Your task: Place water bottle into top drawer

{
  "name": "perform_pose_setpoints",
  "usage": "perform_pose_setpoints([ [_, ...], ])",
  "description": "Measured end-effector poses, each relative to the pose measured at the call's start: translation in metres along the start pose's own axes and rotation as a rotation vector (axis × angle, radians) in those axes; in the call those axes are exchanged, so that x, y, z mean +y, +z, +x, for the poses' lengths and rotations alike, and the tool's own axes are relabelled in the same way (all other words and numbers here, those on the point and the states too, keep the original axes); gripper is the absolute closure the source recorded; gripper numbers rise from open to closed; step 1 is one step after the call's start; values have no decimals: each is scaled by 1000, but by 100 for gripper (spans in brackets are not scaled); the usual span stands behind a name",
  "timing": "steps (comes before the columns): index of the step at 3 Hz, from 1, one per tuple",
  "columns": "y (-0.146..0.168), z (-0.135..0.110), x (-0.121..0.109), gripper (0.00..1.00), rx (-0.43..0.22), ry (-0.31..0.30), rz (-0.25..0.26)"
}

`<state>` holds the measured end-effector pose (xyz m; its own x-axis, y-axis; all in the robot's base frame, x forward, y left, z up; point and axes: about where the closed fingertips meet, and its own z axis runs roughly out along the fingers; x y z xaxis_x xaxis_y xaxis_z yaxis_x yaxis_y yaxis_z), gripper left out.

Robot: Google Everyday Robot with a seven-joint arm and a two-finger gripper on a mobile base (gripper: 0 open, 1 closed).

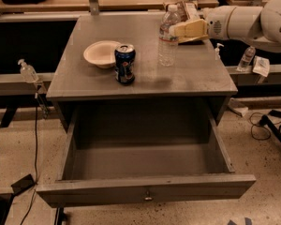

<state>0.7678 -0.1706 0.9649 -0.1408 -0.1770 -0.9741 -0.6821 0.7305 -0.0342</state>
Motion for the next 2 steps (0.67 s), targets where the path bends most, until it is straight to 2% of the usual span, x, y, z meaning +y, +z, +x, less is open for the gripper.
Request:
perform_pose_setpoints([
  [1,14,-2,1,0,-27,-15,-12],
  [2,28,-8,1,17,-48,-51,-19],
])
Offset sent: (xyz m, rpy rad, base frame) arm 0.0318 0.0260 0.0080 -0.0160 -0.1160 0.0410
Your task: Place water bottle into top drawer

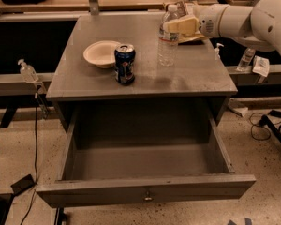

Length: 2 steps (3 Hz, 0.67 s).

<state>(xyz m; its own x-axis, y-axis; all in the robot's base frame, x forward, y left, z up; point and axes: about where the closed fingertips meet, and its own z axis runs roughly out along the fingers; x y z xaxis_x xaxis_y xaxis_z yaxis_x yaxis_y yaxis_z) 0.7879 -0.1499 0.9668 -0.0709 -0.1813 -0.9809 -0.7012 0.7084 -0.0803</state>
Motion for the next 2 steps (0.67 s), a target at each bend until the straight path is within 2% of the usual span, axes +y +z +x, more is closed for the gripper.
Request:
perform_pose_setpoints([
  [1,13,-2,3,40,4,-29,-21],
  [2,31,2,14,64,30,-48,-77],
])
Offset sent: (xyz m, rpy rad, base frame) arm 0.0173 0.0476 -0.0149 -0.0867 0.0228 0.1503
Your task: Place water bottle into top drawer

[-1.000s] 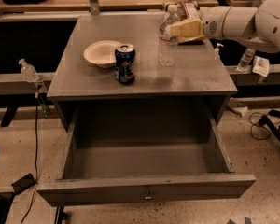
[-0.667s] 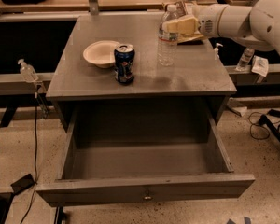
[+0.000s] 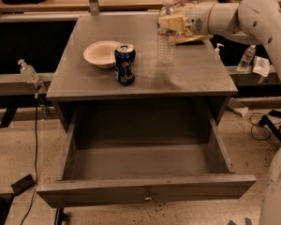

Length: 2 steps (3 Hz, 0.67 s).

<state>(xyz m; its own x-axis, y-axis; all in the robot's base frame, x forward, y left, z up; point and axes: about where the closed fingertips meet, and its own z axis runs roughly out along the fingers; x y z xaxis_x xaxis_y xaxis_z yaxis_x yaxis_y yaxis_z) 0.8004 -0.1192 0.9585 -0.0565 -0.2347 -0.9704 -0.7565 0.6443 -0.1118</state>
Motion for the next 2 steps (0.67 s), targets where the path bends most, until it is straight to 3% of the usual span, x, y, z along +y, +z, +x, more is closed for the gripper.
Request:
perform_pose_setpoints([
  [1,5,2,6,87,-5,-11,-33],
  [2,-20,-14,0,100,-105,-22,-23],
])
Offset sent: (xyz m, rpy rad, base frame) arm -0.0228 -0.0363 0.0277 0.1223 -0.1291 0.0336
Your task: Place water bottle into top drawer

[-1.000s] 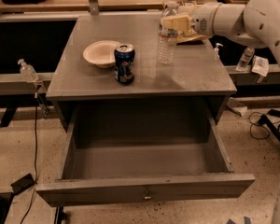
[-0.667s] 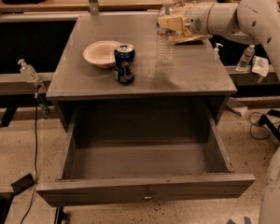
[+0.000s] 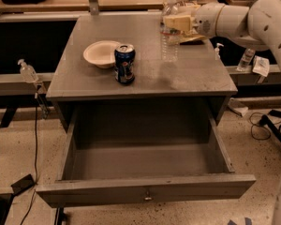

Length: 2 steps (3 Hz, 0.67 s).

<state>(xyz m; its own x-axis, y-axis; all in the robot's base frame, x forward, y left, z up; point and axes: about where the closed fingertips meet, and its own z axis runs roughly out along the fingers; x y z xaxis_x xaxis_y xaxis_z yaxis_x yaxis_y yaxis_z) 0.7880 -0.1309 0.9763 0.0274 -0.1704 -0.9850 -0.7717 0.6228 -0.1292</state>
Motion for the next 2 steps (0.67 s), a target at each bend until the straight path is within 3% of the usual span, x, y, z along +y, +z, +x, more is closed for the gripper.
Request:
perform_pose_setpoints([
  [1,-39,-37,-4,100,-108,-74,33],
  [2,-83,-58,8,100,-80,-177,83],
])
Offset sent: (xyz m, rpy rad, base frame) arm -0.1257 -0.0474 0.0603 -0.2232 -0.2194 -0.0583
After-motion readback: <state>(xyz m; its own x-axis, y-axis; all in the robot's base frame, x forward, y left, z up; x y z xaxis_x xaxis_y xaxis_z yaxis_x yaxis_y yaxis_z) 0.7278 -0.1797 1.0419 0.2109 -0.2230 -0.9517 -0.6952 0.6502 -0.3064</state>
